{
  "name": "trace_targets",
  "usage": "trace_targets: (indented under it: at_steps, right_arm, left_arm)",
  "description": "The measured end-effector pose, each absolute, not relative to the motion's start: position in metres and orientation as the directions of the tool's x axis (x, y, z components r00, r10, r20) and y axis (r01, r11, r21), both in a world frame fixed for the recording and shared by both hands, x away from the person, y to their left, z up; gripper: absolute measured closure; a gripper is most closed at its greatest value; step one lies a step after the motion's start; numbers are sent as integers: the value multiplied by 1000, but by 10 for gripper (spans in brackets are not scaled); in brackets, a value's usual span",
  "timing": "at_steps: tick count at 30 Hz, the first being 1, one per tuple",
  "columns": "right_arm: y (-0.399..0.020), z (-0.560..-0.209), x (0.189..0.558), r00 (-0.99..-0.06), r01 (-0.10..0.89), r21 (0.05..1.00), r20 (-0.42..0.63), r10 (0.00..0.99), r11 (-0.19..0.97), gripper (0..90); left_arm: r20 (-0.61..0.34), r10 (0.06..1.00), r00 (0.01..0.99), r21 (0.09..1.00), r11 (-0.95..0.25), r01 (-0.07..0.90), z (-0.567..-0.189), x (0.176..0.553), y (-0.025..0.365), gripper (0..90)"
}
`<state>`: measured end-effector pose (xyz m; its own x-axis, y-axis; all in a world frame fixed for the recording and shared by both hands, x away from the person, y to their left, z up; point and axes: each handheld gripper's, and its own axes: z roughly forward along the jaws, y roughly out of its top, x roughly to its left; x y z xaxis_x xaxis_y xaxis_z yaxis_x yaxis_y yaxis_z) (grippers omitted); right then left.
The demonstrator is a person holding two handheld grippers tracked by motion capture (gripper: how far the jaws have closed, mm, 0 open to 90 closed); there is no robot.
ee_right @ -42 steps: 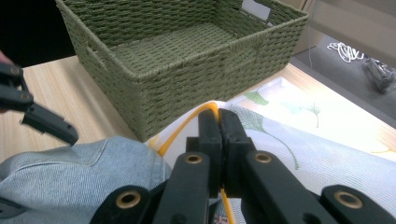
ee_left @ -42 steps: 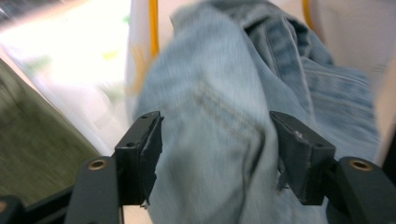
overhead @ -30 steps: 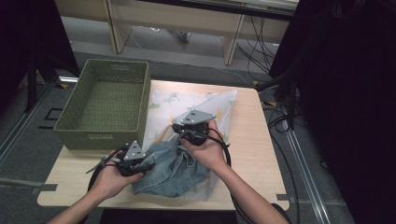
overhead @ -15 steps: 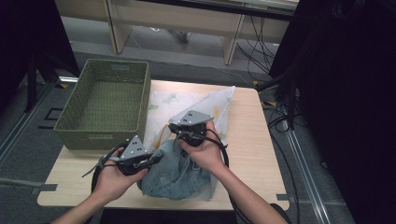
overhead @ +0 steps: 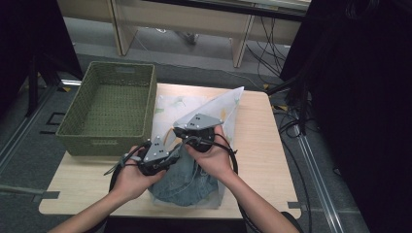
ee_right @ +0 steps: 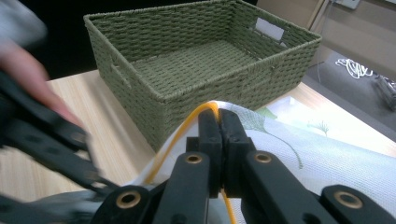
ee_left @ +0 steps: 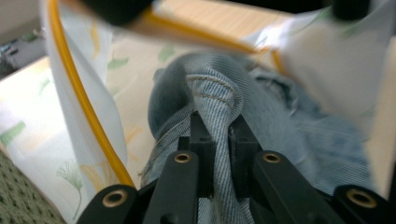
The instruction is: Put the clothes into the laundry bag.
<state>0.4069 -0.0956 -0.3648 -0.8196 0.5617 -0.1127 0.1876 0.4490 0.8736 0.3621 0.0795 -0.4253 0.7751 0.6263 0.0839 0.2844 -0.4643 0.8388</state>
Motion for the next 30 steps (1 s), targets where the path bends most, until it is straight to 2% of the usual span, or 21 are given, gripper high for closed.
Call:
trace_targets:
  at_steps: [7, 16, 18, 22, 25, 30]
  right_arm:
    - [-101, -366, 410, -810, 203, 871, -107, 576, 448, 900]
    - [-103, -372, 414, -807, 216, 859, -111, 580, 464, 900]
    - [-103, -374, 415, -804, 227, 855, -105, 585, 466, 900]
    - [-104, -376, 417, -805, 228, 852, -107, 584, 470, 900]
    - [-104, -375, 417, -804, 229, 853, -106, 585, 470, 900]
    - [-105, -375, 417, -802, 232, 853, -104, 588, 467, 900]
  left_arm:
    - [148, 617, 773, 792, -542, 281, -450, 370, 75, 806]
    - [154, 619, 770, 788, -548, 282, -456, 371, 77, 764]
    - [154, 611, 776, 785, -553, 279, -454, 370, 79, 724]
    - [135, 613, 779, 807, -524, 272, -451, 366, 81, 581]
    - [154, 609, 778, 814, -525, 249, -446, 362, 81, 499]
    - [175, 610, 773, 845, -496, 200, -426, 350, 88, 416]
